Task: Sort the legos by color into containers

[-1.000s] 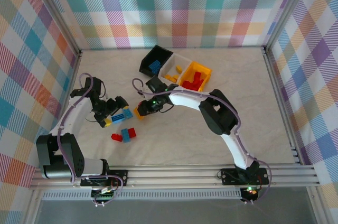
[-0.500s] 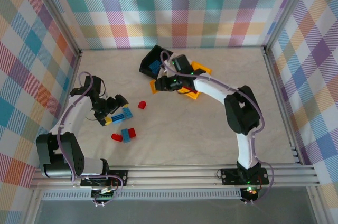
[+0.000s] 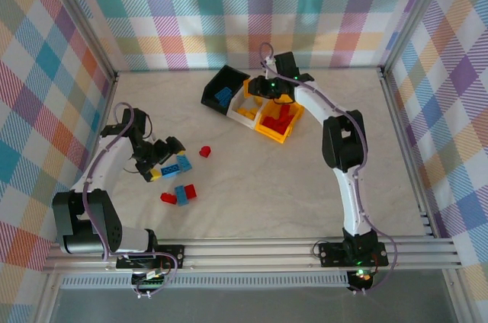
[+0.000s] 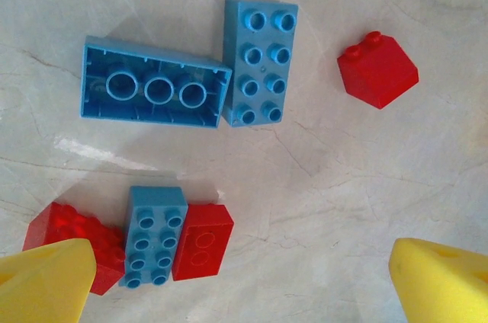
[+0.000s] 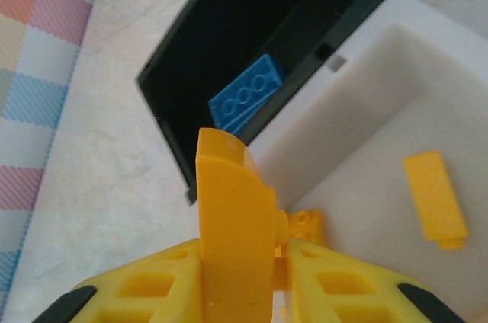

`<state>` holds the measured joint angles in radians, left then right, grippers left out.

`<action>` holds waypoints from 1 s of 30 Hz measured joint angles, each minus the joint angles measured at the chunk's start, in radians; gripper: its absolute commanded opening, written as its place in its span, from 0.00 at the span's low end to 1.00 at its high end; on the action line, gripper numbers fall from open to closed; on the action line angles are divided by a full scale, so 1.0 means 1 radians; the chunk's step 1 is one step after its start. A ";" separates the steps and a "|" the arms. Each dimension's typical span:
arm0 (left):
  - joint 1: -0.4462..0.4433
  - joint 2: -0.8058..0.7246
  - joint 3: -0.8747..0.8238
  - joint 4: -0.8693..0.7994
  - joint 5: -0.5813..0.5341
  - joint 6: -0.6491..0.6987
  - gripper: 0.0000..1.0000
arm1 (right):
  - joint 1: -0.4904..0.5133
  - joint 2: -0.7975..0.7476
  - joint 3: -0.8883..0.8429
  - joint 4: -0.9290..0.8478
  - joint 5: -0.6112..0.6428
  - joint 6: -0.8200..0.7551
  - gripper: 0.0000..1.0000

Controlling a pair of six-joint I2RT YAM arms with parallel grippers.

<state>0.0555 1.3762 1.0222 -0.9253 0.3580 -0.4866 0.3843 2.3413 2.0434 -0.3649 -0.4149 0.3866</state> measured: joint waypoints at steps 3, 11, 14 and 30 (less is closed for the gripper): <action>-0.001 0.016 0.026 -0.015 -0.001 0.013 0.99 | 0.000 0.036 0.039 -0.043 0.026 -0.018 0.34; -0.035 0.069 0.070 -0.029 -0.018 0.051 0.99 | 0.000 0.045 0.064 -0.083 0.057 -0.061 0.49; -0.088 0.114 0.121 -0.045 -0.043 0.078 0.98 | 0.000 0.019 0.038 -0.084 0.059 -0.066 0.49; -0.124 0.245 0.229 0.026 -0.082 0.006 0.98 | 0.244 -0.475 -0.583 0.095 -0.037 -0.497 0.74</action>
<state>-0.0685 1.6215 1.2507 -0.8993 0.2760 -0.4805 0.6281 1.8664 1.4609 -0.2699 -0.4522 -0.1104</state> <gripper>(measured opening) 0.981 0.725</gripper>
